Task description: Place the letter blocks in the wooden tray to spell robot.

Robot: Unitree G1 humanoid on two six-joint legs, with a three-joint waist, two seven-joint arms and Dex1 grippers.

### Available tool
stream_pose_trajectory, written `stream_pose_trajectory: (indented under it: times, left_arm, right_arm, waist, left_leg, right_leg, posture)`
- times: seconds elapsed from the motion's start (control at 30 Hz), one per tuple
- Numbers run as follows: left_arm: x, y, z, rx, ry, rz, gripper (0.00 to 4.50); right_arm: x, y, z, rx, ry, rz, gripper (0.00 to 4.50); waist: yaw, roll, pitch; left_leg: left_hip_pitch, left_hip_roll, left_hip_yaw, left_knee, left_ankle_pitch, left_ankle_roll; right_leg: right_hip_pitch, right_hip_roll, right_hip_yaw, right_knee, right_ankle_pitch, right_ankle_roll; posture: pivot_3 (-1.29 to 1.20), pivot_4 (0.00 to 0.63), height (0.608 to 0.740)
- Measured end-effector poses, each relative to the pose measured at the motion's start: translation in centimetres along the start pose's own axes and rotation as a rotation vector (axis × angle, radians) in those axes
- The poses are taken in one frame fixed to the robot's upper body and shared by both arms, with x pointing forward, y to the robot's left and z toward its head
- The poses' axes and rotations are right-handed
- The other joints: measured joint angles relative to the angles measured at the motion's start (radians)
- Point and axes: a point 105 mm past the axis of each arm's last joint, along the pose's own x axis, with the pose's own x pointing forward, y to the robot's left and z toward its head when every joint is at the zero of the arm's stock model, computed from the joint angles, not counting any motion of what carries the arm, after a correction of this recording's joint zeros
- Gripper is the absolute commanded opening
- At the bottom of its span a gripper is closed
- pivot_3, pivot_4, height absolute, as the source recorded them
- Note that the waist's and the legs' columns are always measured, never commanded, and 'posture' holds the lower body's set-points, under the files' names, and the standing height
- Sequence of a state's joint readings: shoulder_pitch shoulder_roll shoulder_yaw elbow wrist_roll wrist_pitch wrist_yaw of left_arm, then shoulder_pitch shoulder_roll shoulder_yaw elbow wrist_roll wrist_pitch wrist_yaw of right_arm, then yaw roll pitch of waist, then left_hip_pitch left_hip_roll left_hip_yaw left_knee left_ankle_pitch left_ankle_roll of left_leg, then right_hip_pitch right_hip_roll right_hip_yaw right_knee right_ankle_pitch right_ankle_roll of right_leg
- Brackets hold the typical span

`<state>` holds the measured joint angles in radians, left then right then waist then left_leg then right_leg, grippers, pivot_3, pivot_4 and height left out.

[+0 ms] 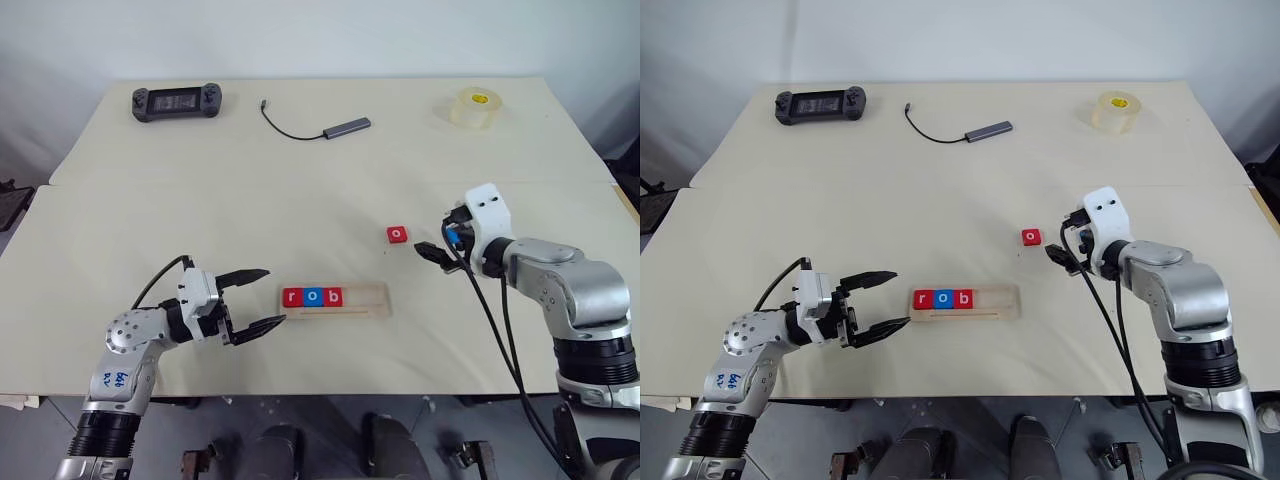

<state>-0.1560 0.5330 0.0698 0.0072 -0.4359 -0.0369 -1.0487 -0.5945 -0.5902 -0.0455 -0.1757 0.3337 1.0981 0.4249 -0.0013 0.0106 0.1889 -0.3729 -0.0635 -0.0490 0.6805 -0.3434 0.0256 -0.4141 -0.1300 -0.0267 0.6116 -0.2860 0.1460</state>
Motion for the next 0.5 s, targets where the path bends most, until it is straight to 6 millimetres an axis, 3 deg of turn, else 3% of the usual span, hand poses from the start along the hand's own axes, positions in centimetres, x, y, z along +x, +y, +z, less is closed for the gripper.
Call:
stream_pose_trajectory:
  times: [0.17, 0.33, 0.5]
  left_arm:
    - [0.1, -0.1, 0.2, 0.005, -0.003, 0.004, 4.5]
    - [-0.2, -0.4, 0.2, 0.008, -0.001, 0.016, 4.5]
    - [-0.3, -0.7, 0.3, 0.01, 0.0, 0.021, 4.5]
  right_arm:
    - [2.1, 2.3, 0.8, 0.016, -0.029, 0.028, 4.47]
    - [4.2, 2.7, -0.7, 0.052, 0.004, -0.039, 4.47]
    - [5.1, 3.1, -0.3, 0.062, -0.02, -0.082, 4.47]
  waist:
    - [-0.003, 0.0, 0.0]
    - [-0.003, 0.0, 0.0]
    - [-0.004, 0.0, 0.0]
  left_leg:
    - [0.0, 0.001, 0.0, 0.0, 0.0, 0.0]
    - [0.0, -0.001, 0.0, 0.0, 0.0, 0.0]
    - [0.0, 0.0, 0.001, 0.0, 0.0, 0.0]
  right_leg:
    - [-0.001, 0.001, 0.0, 0.001, 0.0, 0.0]
    - [-0.001, 0.0, 0.001, 0.001, 0.0, 0.0]
    - [-0.001, 0.001, 0.001, 0.002, 0.0, 0.0]
  posture:
    - [0.0, 0.15, 0.74]
    - [0.0, 0.15, 0.74]
    - [0.0, 0.15, 0.74]
